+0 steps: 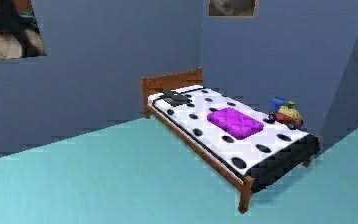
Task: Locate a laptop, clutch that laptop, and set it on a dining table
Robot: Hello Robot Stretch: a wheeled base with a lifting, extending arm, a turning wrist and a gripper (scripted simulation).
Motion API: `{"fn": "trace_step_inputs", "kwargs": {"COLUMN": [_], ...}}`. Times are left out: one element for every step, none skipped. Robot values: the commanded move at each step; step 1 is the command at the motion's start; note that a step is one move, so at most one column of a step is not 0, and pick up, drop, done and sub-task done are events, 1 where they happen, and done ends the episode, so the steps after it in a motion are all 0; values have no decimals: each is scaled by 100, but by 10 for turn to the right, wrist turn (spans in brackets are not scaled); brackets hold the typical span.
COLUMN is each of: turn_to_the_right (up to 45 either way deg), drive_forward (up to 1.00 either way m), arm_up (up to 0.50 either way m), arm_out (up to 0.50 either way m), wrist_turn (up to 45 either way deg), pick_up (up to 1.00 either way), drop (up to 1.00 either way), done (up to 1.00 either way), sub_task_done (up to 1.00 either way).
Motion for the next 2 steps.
{"fn": "trace_step_inputs", "kwargs": {"turn_to_the_right": [0,-210], "drive_forward": [15,0], "arm_up": [0,0], "arm_out": [0,0], "wrist_turn": [0,0], "pick_up": [0,0], "drop": [0,0], "done": [0,0], "sub_task_done": [0,0]}}
